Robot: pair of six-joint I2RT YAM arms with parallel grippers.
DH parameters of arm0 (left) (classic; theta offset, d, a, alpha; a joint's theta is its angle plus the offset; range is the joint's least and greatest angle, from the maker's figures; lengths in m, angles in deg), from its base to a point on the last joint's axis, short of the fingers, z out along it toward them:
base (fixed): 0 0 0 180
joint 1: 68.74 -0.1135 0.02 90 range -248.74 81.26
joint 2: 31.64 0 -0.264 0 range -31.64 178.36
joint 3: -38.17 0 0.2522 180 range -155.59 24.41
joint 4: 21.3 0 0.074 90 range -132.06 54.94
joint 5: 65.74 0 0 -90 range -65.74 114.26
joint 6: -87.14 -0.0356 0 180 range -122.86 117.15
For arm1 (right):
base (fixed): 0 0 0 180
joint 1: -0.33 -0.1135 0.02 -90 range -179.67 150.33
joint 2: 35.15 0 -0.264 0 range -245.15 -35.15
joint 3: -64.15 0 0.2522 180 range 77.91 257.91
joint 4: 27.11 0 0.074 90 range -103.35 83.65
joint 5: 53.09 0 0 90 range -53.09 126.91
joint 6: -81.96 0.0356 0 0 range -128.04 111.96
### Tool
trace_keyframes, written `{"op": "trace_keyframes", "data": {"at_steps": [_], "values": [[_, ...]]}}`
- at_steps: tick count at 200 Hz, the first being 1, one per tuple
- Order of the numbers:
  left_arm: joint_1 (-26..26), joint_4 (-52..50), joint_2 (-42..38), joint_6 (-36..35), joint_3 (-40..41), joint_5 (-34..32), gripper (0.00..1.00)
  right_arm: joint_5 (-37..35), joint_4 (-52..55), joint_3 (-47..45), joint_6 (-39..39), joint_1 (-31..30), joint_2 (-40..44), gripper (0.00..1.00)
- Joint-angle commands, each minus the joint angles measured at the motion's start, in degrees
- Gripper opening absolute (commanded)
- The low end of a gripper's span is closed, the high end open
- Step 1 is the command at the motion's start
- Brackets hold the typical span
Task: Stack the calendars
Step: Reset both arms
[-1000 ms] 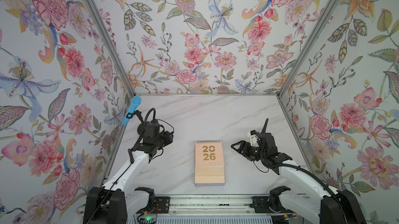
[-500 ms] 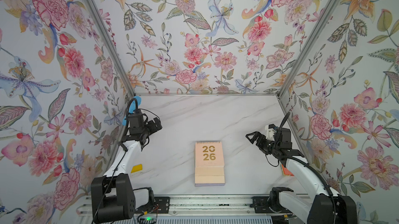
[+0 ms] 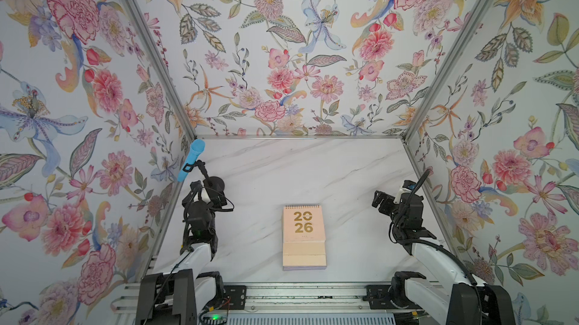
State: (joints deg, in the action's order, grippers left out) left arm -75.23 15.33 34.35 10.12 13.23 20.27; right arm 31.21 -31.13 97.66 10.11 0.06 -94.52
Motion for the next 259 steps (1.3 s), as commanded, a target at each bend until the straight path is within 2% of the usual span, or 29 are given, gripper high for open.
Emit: {"op": "trace_keyframes", "data": {"at_steps": [1, 35, 60, 71, 82, 94, 111, 131, 147, 162, 176, 197, 218, 242, 259], "values": [[-0.2, 16.9, 5.0, -1.8, 3.5, -1.9, 1.00, -6.8, -12.2, -1.4, -6.0, 0.3, -2.4, 0.99], [-0.1, 33.1, 14.1, -2.9, 6.5, -2.7, 1.00, -9.9, -22.7, -3.7, -8.9, 0.3, -9.0, 0.99], [0.5, 31.4, 14.9, -3.7, 5.5, -2.8, 1.00, -11.1, -33.9, -5.0, -10.3, 0.1, -15.9, 0.99], [1.2, 32.3, 15.4, -4.5, 5.6, -3.1, 1.00, -11.7, -33.8, -3.9, -13.1, -1.0, -16.9, 0.99], [2.7, 33.8, 15.7, -6.1, 6.2, -3.3, 1.00, -12.7, -40.1, -5.0, -15.4, -1.9, -19.2, 0.99], [4.9, 40.6, 18.7, -8.6, 8.0, -4.3, 1.00, -11.5, -43.7, -6.0, -15.9, -2.0, -21.7, 0.99], [8.7, 54.9, 27.8, -13.0, 10.3, -6.7, 1.00, -9.2, -51.7, -8.1, -17.1, -2.1, -24.9, 0.99], [10.6, 41.6, 24.1, -14.5, 6.9, -9.0, 1.00, -7.7, -50.5, -7.5, -17.3, -2.1, -25.9, 0.99], [10.6, 39.0, 25.2, -13.9, 3.5, -12.6, 1.00, -7.5, -57.8, -8.1, -18.2, -2.2, -30.6, 0.99], [10.4, 31.7, 24.1, -12.6, 0.2, -13.7, 1.00, -7.0, -50.5, -6.9, -17.6, -2.3, -27.6, 0.99], [10.6, 35.8, 24.8, -13.3, 1.4, -14.0, 1.00, -7.5, -54.5, -6.9, -18.2, -2.3, -30.0, 0.99], [11.0, 38.5, 25.0, -13.7, 3.5, -14.2, 1.00, -6.9, -48.9, -5.1, -17.5, -2.0, -28.7, 0.99], [11.1, 38.2, 25.0, -13.0, 3.3, -16.9, 1.00, -7.2, -48.4, -4.8, -17.6, -2.1, -28.9, 0.99], [10.9, 33.7, 24.8, -12.9, 0.7, -15.9, 1.00, -7.4, -48.7, -4.9, -17.7, -2.2, -29.0, 0.99], [10.9, 34.2, 24.7, -13.0, 0.7, -15.3, 1.00, -7.5, -48.6, -4.8, -17.6, -2.2, -29.0, 0.99]]}}
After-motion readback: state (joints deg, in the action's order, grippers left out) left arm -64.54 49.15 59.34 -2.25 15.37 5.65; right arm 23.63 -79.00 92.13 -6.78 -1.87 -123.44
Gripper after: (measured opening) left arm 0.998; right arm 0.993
